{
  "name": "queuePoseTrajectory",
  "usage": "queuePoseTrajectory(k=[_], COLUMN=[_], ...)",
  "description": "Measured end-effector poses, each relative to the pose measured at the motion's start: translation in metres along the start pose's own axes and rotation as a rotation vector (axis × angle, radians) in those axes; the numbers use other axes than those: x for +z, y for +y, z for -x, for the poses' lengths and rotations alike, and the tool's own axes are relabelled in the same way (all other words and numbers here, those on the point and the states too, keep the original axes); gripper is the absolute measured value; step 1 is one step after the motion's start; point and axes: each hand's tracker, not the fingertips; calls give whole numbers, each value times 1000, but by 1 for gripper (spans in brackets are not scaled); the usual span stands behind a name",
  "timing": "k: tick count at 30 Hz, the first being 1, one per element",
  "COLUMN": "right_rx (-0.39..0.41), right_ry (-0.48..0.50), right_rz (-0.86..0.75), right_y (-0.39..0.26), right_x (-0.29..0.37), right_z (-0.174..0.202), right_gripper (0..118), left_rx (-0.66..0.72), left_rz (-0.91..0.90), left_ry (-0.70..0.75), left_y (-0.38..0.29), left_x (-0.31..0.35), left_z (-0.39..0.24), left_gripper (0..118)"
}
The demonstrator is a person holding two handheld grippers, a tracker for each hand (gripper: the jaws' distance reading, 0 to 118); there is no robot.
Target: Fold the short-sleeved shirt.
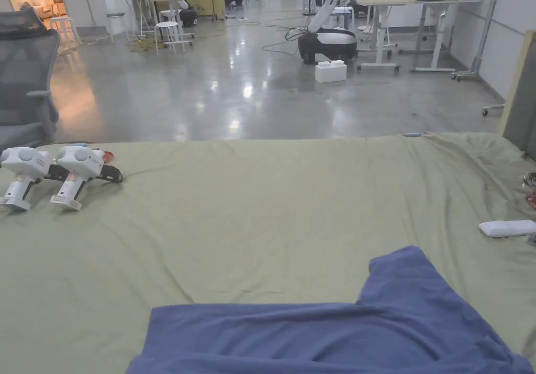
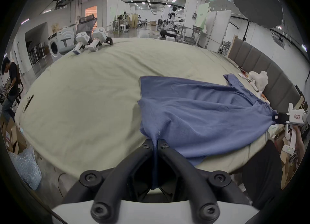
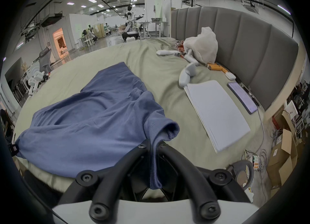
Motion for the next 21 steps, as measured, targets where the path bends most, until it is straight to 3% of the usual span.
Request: queuePoseTrajectory(k=[3,6,7,8,10,11,16,18,21], right_rx=[63,70,65,72,77,70,11,-10,17], right_ry=[4,-2,2,-13,-17,12,64,143,276], right_rz=[31,37,37,53,72,78,-72,-171,-329], right_y=[-19,-27,-29,-30,-30,-29,-7,4,22], right_x=[4,0,-2,-4,-7,-5,29,52,97], right_z=[4,9,9,10,7,3,-3,-4,7], right_gripper=[2,2,4,12,61,69,69,69,69], left_rx=[13,21,29,32,16,2,-130,-192,-161], left_rz=[23,2,-2,2,6,-14,-267,-411,-591], left_ry=[4,8,15,24,34,39,144,167,132], left_y=[-16,-22,-21,-21,-21,-20,4,16,30], left_x=[0,-4,-6,-7,-7,-2,53,83,135], left_z=[3,-1,-1,-2,-5,-5,-31,-47,-73], left_gripper=[0,0,8,22,64,75,77,77,80])
